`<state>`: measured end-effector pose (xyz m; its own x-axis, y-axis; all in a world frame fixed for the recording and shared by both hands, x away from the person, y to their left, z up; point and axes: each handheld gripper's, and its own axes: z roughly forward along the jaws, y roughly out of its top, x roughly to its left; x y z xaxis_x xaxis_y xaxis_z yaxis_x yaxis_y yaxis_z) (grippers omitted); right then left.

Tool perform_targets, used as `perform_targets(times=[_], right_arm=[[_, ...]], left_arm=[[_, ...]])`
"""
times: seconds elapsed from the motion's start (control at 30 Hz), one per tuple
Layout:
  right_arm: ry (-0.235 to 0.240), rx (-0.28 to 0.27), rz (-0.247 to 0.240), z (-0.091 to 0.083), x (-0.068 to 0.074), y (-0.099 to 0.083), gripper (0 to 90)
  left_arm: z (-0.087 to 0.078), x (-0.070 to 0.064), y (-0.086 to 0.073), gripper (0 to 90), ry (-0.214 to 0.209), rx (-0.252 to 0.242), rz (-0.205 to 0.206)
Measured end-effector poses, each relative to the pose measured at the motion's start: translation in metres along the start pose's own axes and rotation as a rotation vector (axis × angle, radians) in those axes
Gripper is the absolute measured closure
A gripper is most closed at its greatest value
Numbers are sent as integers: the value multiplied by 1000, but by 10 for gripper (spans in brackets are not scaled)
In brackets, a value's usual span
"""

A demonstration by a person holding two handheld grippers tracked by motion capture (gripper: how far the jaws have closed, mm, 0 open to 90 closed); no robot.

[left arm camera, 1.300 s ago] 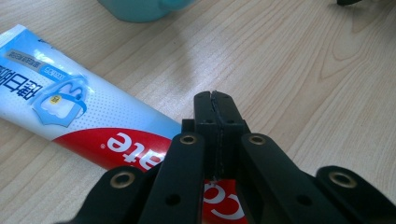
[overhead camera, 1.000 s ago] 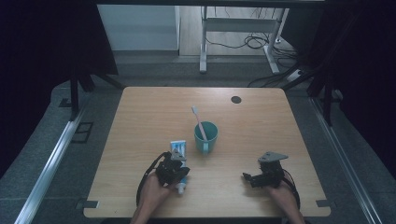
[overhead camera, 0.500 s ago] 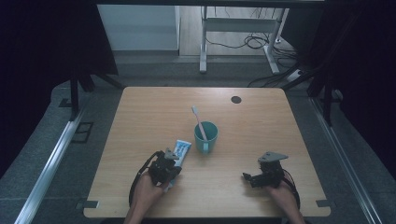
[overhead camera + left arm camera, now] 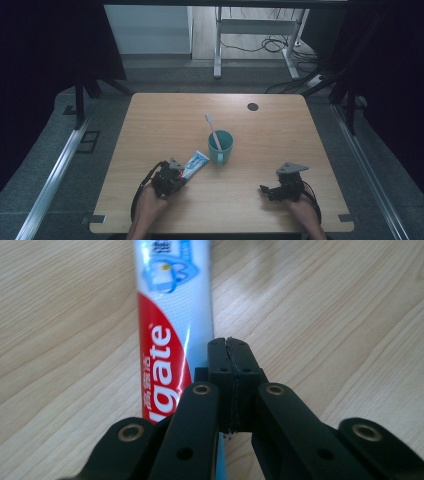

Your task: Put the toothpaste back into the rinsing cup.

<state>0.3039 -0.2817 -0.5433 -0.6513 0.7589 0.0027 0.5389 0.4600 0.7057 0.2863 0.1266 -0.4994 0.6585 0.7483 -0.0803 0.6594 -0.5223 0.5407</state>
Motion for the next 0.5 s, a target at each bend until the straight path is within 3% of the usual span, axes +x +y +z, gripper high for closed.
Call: perform_targets(times=[0.23,0.5], right_arm=[[0,0,0,0,0,0,16],[0,0,0,0,0,0,17]], left_arm=[[-4,2,0,838,-4,-16,7],[-11,6,7,644,36,13,38]])
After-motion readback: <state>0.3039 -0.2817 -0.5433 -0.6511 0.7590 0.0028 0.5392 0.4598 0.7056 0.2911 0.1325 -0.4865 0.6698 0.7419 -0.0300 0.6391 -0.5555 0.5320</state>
